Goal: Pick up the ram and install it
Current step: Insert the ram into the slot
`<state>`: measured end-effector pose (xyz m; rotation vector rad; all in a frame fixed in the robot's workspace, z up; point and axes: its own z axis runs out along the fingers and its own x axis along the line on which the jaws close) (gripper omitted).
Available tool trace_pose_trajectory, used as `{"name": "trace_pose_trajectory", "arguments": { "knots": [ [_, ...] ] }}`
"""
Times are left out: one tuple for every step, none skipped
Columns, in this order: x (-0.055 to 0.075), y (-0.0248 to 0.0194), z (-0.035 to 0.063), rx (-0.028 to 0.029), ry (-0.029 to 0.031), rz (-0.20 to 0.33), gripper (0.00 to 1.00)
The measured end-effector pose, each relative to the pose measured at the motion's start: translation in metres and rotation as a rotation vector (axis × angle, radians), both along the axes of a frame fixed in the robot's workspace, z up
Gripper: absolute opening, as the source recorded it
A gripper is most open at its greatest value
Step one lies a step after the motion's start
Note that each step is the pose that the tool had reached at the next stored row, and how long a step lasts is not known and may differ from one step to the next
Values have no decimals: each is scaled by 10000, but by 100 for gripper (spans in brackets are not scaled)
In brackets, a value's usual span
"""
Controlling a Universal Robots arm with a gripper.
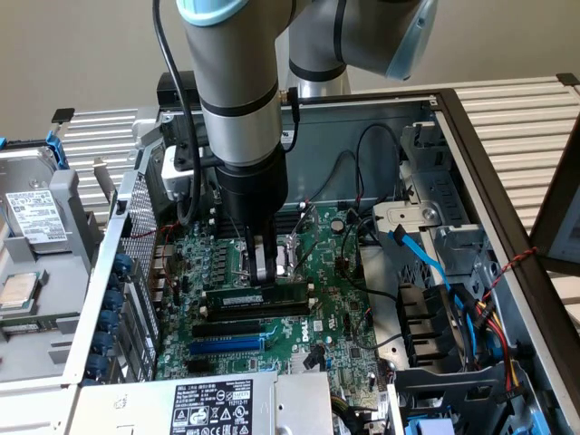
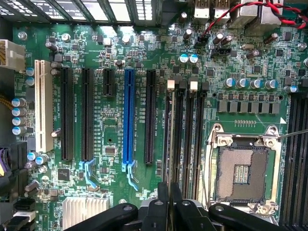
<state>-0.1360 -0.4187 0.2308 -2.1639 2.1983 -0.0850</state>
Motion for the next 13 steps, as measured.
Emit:
{"name": "trace_pose_trajectory", "arguments": {
  "knots": [
    [0, -1, 0, -1, 5, -1, 13],
    [0, -1, 1, -1, 10, -1, 13],
    [0, -2, 1, -2, 15, -1, 13],
    [1, -3, 1, -2, 21, -1, 13],
    [3, -3, 1, -1, 22, -2, 13],
    [4, -4, 1, 3, 22, -2, 13],
    [7, -4, 1, 7, 22, -2, 13],
    [10, -5, 1, 9, 22, -1, 13],
    [11, -7, 1, 9, 22, -2, 13],
    [12, -8, 1, 10, 22, -2, 13],
    [13, -9, 1, 10, 22, -3, 13],
    [15, -11, 1, 11, 22, -2, 13],
    [16, -11, 1, 12, 24, -2, 13]
  ]
}}
